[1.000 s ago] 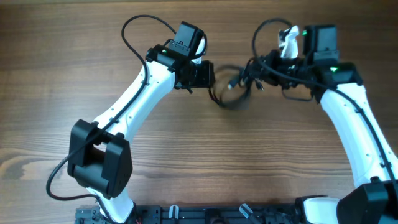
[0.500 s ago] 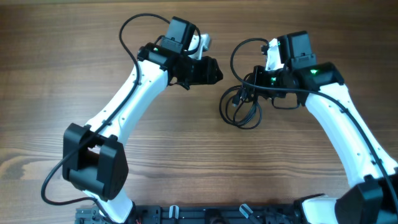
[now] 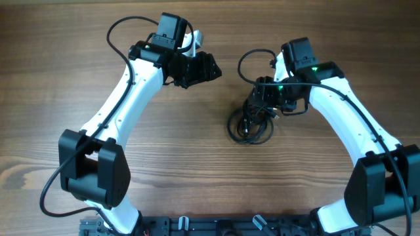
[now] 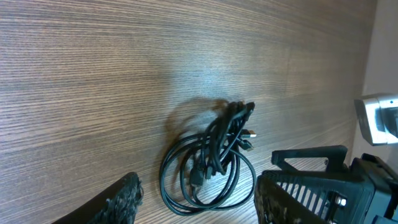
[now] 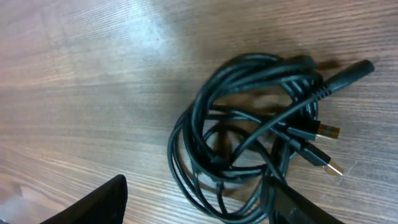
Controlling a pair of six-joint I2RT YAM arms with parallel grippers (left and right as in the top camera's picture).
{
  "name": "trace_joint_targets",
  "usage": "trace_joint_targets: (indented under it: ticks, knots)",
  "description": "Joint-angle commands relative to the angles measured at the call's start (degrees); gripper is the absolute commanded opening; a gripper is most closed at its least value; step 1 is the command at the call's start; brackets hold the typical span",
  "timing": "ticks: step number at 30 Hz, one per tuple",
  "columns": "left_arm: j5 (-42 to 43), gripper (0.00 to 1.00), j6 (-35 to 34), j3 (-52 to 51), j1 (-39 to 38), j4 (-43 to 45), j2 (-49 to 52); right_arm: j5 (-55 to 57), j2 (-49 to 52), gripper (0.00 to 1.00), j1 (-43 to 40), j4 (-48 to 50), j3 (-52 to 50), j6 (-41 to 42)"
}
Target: Untangle cables
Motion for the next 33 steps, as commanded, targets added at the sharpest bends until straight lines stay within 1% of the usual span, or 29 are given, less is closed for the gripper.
trace_joint_targets:
  ticks: [1, 5, 10, 15, 17, 25, 28, 33]
  knots:
    - [1.1, 0.6, -0.8, -0.5, -1.1, 1.2, -0.9, 1.4, 0.7, 0.71, -1.7, 1.0, 0.3, 3.0]
    - [0.7, 0.59, -3.8, -0.5, -3.5, 3.7, 1.1, 0.9, 0.7, 0.71, -5.9, 1.1, 1.4, 2.9]
    - [0.2, 0.5, -9.7, -0.5, -6.2, 7.2, 4.2, -0.6, 0.7, 0.71, -9.9, 1.1, 1.5, 0.2]
    - [-1.4, 0.42, -14.5, -0.5, -8.5, 8.4, 6.9, -0.5, 0.7, 0.71, -11.0, 1.0, 1.5, -1.7]
    - [-2.6, 0.41, -15.5, -0.5, -9.1, 8.5, 7.5, -0.3, 0.7, 0.71, -11.0, 0.9, 1.5, -1.7]
    - [-4.1, 0.37, -15.9, -0.5, -10.1, 9.0, 7.6, 0.1, 0.7, 0.74, -11.0, 0.7, 1.5, -2.7]
    - [-4.8, 0.35, -17.3, -0.5, -10.4, 9.0, 7.6, 0.1, 0.7, 0.74, -11.0, 0.6, 1.5, -3.2]
    - [-6.8, 0.34, -17.3, -0.5, -11.5, 9.0, 7.6, 0.1, 0.7, 0.74, -11.0, 0.4, 1.5, -3.2]
